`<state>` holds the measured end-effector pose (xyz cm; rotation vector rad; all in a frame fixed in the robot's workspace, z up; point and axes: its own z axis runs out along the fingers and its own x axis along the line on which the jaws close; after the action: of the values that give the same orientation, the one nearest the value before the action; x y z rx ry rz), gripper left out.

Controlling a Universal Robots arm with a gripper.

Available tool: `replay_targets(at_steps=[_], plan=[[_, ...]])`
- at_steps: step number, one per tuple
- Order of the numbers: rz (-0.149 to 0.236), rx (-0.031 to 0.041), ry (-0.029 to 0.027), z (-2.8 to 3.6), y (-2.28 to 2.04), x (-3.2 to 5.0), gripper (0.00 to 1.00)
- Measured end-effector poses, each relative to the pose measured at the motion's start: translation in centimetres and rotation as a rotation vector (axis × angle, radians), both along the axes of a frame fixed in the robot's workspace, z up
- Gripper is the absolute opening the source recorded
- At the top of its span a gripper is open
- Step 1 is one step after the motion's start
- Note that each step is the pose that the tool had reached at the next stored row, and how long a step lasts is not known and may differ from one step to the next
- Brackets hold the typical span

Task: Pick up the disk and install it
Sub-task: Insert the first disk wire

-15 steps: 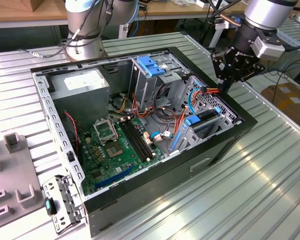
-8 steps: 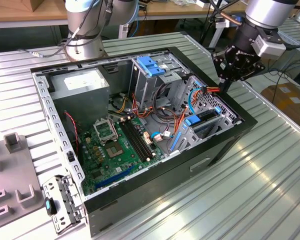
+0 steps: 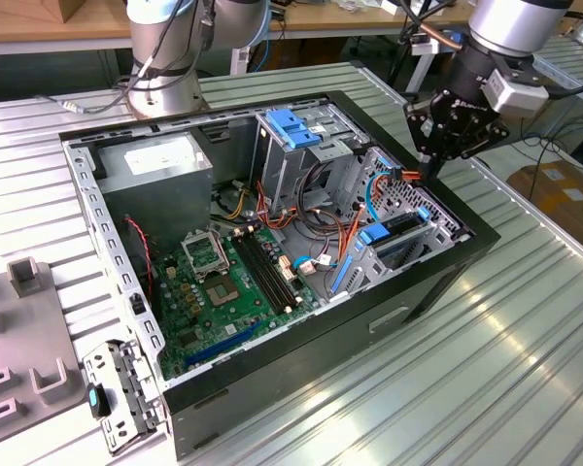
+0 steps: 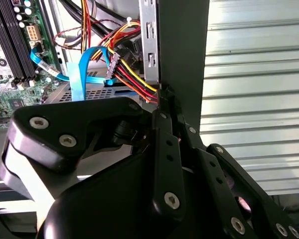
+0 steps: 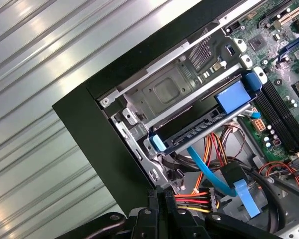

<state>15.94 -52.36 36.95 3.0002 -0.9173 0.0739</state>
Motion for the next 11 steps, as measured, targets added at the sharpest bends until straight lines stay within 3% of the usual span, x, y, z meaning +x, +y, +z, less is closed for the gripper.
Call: replay_targets(at_steps=[11], plan=[[0.0, -0.0001, 0.0, -0.02, 0.0, -0.84, 0.16]])
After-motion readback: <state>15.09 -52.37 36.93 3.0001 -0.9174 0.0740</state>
